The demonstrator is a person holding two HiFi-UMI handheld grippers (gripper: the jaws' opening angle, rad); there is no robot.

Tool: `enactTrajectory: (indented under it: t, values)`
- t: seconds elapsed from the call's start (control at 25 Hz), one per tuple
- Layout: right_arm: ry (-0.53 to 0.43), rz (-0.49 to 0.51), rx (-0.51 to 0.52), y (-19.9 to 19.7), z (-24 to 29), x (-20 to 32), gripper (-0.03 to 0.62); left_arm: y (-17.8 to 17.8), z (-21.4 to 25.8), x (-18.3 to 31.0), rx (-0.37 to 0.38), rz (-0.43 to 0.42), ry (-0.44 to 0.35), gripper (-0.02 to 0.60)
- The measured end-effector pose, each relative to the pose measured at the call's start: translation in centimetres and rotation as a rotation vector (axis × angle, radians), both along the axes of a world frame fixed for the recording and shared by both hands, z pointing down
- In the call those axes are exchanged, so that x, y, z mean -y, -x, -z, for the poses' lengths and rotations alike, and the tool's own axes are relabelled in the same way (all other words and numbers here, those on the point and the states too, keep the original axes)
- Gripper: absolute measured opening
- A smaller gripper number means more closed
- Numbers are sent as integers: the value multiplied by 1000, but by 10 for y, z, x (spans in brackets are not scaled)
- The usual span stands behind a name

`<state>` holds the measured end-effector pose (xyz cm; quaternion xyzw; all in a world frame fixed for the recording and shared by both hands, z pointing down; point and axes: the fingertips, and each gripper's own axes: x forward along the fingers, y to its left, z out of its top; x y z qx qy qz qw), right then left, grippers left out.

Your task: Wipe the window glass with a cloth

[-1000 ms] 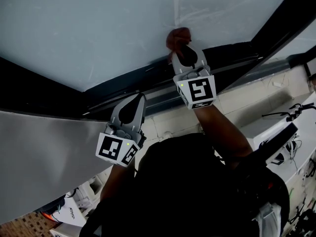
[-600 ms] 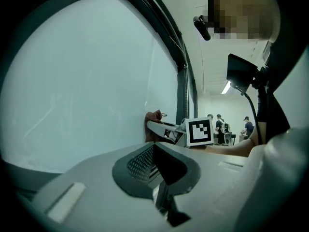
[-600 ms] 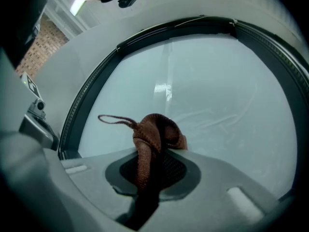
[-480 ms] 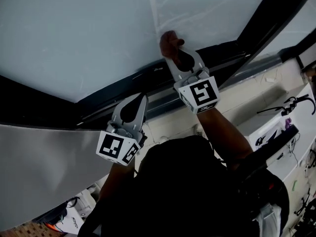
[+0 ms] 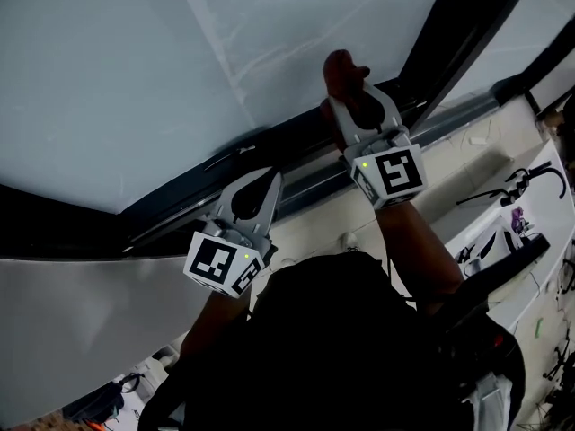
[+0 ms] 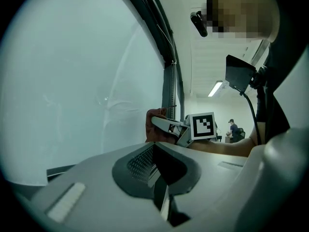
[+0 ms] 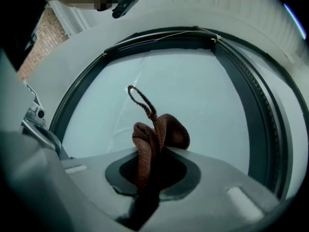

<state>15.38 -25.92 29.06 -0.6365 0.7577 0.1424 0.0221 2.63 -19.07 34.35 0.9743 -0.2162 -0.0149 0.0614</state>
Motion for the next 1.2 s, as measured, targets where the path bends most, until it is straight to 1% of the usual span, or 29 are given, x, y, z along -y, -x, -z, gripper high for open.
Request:
enactTrajectory:
  t: [0.2,0.28,0.44,0.6,0.68,0.8,0.92,1.04,1.2]
  values:
    - [-16,-75,17,-62,19,1,37,-32,2,3,15,1,-3,17]
    - [-28,-111,6,-87,29,4,37,-43,1,5,27,5,-5,17]
    - [-28,-188,9,-139,40,16,37,-58,1,12,39,33,-10,17]
    - [-29,-230,18,-173,52,29,37,-69,2,17,45,64,-8,17]
    - [-23,-254,16,-184,54,34,37,-73,3,18,45,74,-8,17]
    - [-25,-279,-17,-188,60,38,37,-80,4,20,42,84,-8,17]
    - [-70,-300,-36,-190,65,34,37,-85,4,20,42,87,-9,17]
    - [-94,-339,-28,-199,68,25,37,-86,4,19,45,90,-5,17]
    - [-76,-354,-33,-201,69,33,37,-86,3,19,47,94,-3,17]
